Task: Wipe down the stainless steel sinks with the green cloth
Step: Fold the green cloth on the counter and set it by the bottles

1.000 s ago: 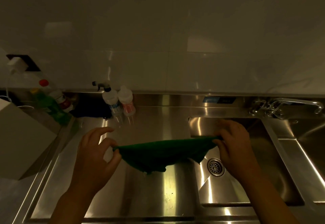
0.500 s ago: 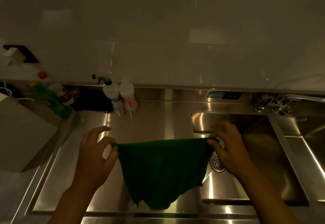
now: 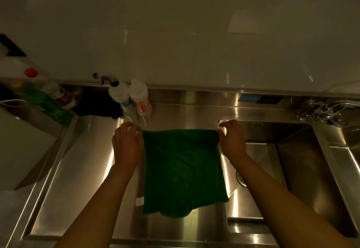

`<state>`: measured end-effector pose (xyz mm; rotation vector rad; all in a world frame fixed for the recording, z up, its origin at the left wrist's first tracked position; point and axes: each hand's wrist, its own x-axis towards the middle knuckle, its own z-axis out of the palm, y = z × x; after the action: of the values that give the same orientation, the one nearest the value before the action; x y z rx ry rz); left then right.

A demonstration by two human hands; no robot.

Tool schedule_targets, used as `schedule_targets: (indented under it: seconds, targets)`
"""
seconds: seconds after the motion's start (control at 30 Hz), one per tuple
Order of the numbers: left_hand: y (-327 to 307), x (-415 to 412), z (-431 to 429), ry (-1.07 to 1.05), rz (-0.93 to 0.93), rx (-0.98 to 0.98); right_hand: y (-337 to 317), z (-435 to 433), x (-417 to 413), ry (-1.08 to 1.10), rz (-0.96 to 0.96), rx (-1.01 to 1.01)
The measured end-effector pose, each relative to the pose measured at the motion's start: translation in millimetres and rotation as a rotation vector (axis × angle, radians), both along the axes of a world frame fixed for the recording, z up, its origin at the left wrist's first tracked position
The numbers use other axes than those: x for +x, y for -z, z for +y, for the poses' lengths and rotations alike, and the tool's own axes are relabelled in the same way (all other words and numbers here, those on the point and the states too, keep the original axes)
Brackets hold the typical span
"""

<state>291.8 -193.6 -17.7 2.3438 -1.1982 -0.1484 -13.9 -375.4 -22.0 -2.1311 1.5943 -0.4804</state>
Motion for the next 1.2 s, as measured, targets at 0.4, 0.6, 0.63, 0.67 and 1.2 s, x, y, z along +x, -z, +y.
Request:
schedule_targets:
  seconds: [0.4,0.6,0.63,0.67,1.2]
  targets:
    - [53.3,-68.2,122.7,0.380,0.074,0.235,53.4,109.9,-72.1,-0.020,0.138,0.474]
    - [74.5,-94.3,165.5,0.452,0.083,0.434,59.5,150.0,-85.5,-0.033,0.133,0.406]
    - [75.2,-96.0,167.3,0.449,0.079,0.450,59.8,154.6,-85.4,-0.039,0.139,0.400]
    - [73.9,-97.5,167.3,0.446,0.080,0.467,60.4,159.1,-84.3,-0.042,0.150,0.408]
    - [57.5,-98.8,157.6,0.333,0.160,0.241,47.2,155.0,-94.6,0.277,-0.247,0.460]
